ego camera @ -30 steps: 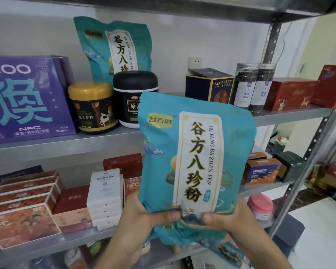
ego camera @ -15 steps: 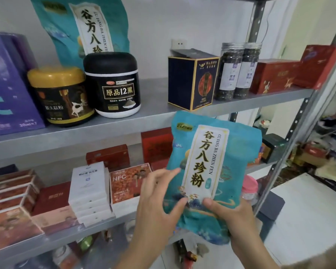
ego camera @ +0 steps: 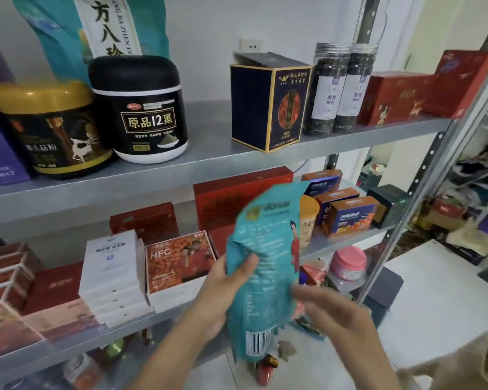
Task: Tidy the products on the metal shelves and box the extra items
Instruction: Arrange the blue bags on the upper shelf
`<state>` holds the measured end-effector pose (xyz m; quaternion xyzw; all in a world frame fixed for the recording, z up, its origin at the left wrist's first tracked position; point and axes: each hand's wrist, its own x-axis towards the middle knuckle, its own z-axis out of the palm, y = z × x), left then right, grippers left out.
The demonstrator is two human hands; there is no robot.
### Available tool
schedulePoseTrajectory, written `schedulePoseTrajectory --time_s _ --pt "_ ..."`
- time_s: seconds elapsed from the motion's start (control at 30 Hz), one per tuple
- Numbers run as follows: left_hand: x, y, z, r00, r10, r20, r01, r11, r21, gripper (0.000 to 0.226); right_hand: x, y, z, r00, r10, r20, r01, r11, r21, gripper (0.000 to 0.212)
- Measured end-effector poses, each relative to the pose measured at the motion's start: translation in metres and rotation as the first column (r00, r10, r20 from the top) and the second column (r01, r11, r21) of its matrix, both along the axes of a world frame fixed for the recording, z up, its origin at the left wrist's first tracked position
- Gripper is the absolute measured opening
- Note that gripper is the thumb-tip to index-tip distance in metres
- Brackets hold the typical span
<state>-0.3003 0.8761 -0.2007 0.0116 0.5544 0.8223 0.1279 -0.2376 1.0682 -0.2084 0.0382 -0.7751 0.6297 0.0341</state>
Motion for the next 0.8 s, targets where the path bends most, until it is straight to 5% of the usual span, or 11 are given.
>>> schedulePoseTrajectory --time_s 0.07,0.17,0.23,0.37,0.5,0.8 --pt "-0.005 -0.005 0.000 0.998 -0.056 0.036 0.053 0.995 0.079 0.036 -0.019 0.014 0.000 0.996 -0.091 0.021 0.093 0.993 -0.071 0.053" --pt "-0.010 -0.004 0.000 0.990 -0.116 0.080 0.104 0.984 0.146 0.041 -0.040 0.026 -0.005 0.937 0.238 0.258 -0.131 0.919 -0.371 0.099" --pt "-0.010 -0.002 0.004 0.991 -0.112 0.067 0.109 0.993 0.043 0.035 -0.045 0.028 -0.015 0.867 0.399 0.298 -0.194 0.821 -0.537 0.092" --pt "-0.013 -0.010 0.008 0.998 -0.043 -0.055 0.026 0.960 -0.279 0.065 -0.051 0.023 -0.032 0.924 0.265 0.277 -0.068 0.825 -0.561 0.076" --pt "-0.003 -0.014 -0.007 0.986 -0.154 0.057 0.163 0.947 -0.278 0.093 -0.058 0.017 -0.032 0.957 0.185 0.221 -0.043 0.850 -0.525 0.070" --pt "0.007 -0.010 -0.019 0.999 -0.047 0.016 0.049 0.980 -0.191 0.065 -0.053 0.022 -0.029 0.911 0.347 0.225 -0.169 0.808 -0.564 0.072"
